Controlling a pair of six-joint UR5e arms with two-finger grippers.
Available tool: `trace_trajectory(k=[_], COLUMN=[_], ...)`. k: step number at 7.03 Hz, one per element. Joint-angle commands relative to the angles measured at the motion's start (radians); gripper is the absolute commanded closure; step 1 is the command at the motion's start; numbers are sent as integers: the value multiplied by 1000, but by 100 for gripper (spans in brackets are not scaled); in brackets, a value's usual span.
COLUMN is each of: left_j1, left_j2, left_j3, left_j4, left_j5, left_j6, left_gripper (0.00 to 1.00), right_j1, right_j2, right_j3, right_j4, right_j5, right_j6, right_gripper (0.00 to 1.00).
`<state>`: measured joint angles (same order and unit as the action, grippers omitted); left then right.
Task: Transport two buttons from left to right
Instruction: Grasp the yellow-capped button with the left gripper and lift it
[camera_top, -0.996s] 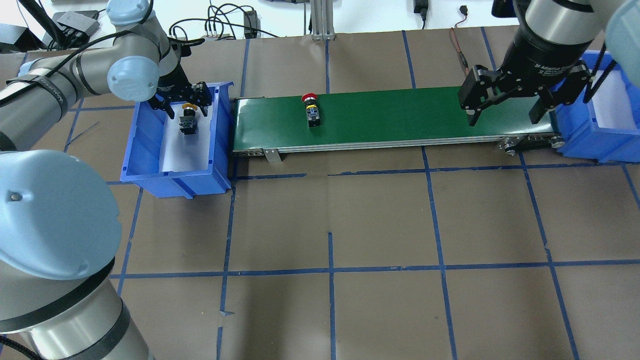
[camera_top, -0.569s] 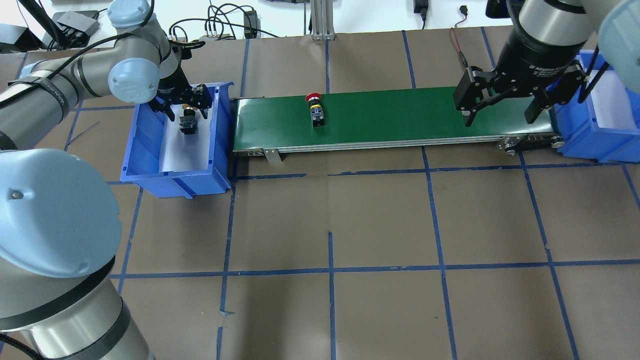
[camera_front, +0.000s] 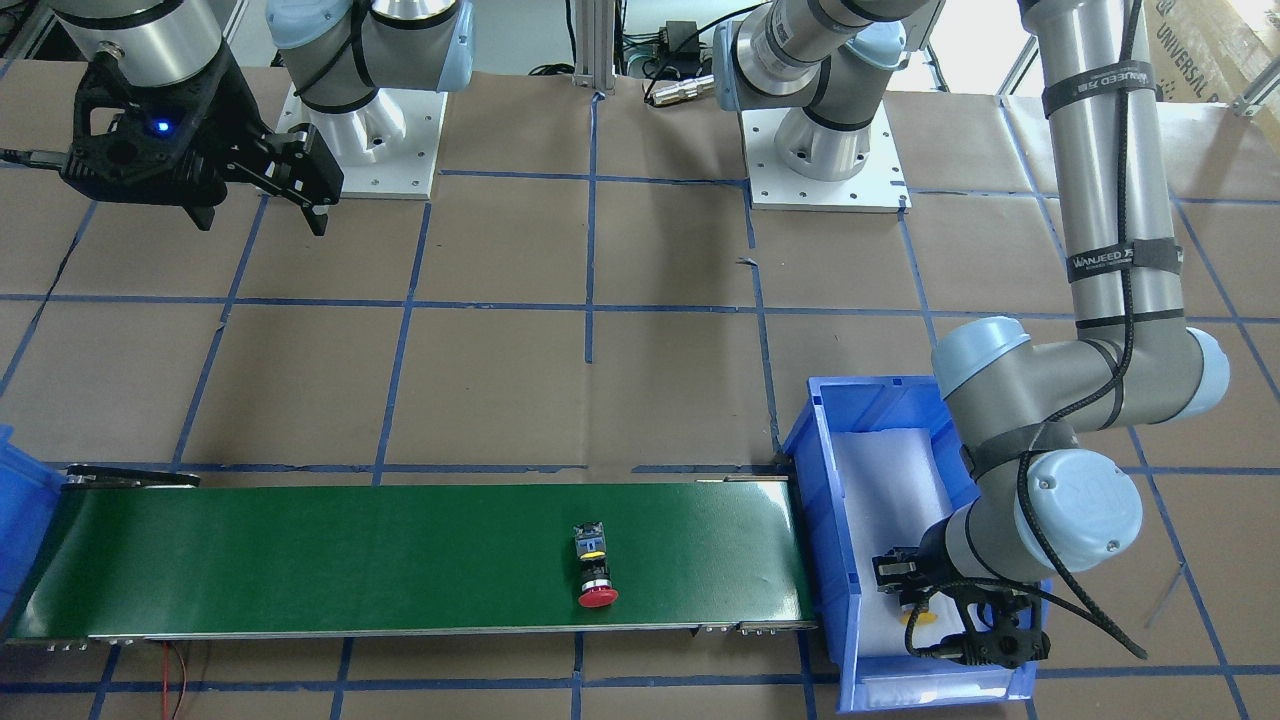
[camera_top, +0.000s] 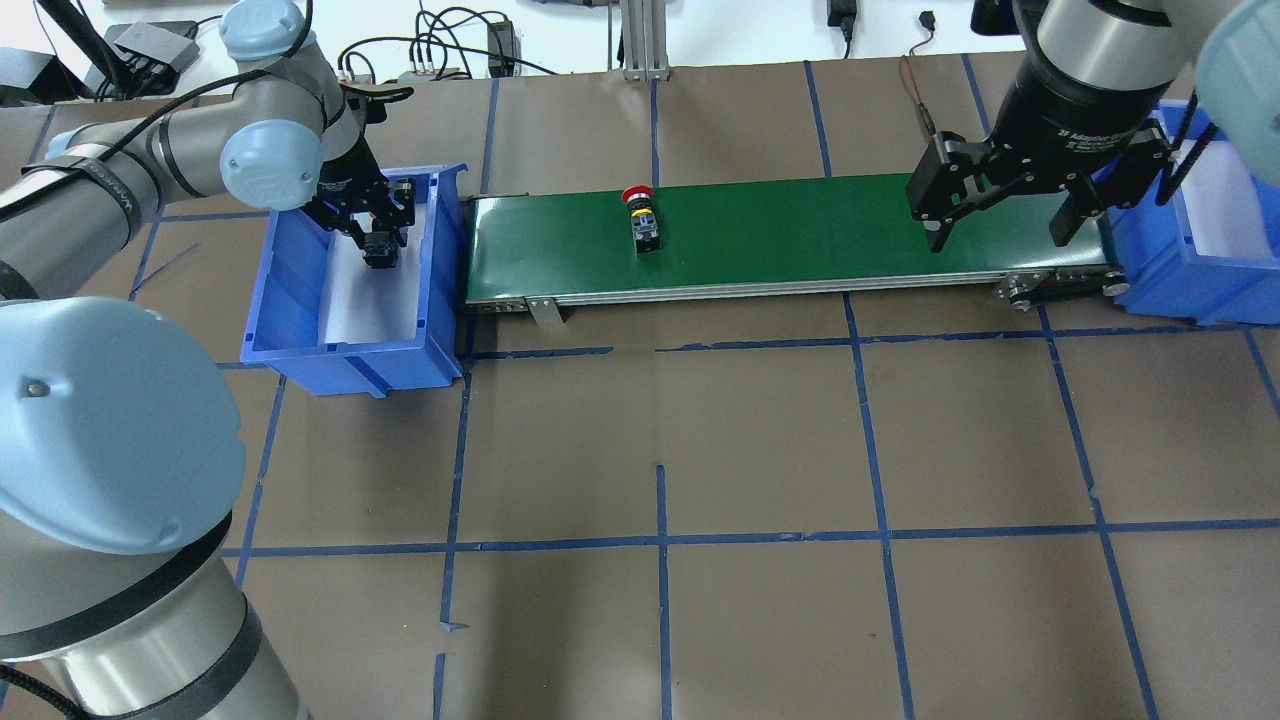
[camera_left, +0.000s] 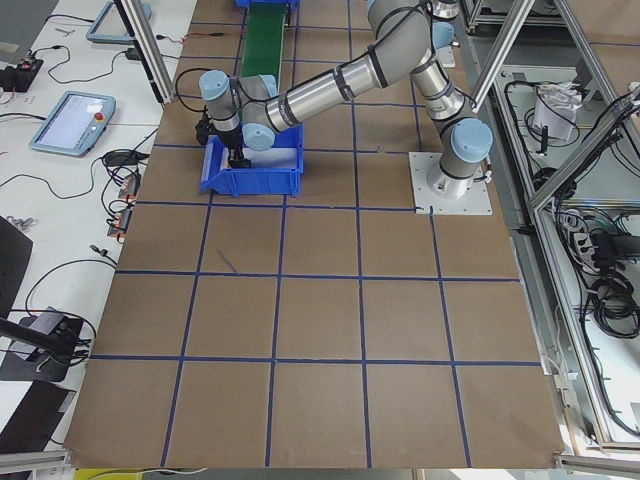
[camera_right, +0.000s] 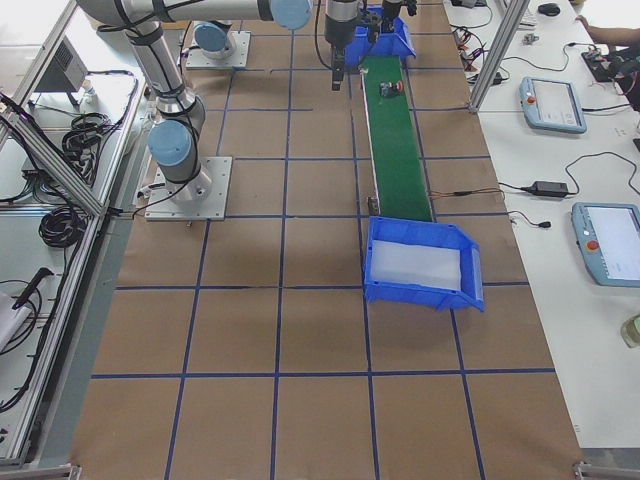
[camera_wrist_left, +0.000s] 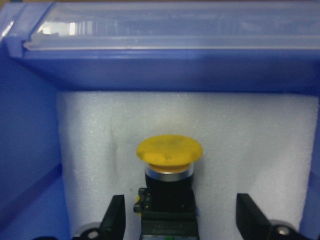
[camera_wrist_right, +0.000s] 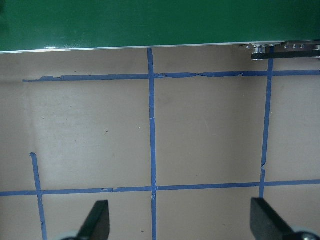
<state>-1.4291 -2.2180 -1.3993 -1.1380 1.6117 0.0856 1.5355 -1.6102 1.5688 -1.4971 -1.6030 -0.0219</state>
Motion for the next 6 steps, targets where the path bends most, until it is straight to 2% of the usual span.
trace_trajectory(k=[1, 4, 6], left_j1=[-4, -19, -24], left_j2=[35, 159, 280], left_j3=[6, -7, -4], left_j4=[-14, -77, -208], left_j5=[1, 11, 13], left_j6=[-1, -7, -18], left_gripper=[69, 68, 67], right_j1=[0, 0, 5], right_j2=[0, 0, 6], right_j3=[0, 0, 2], right_j4=[0, 0, -27], right_j5=[0, 0, 12], right_j6=[0, 0, 14], right_gripper=[0, 0, 0])
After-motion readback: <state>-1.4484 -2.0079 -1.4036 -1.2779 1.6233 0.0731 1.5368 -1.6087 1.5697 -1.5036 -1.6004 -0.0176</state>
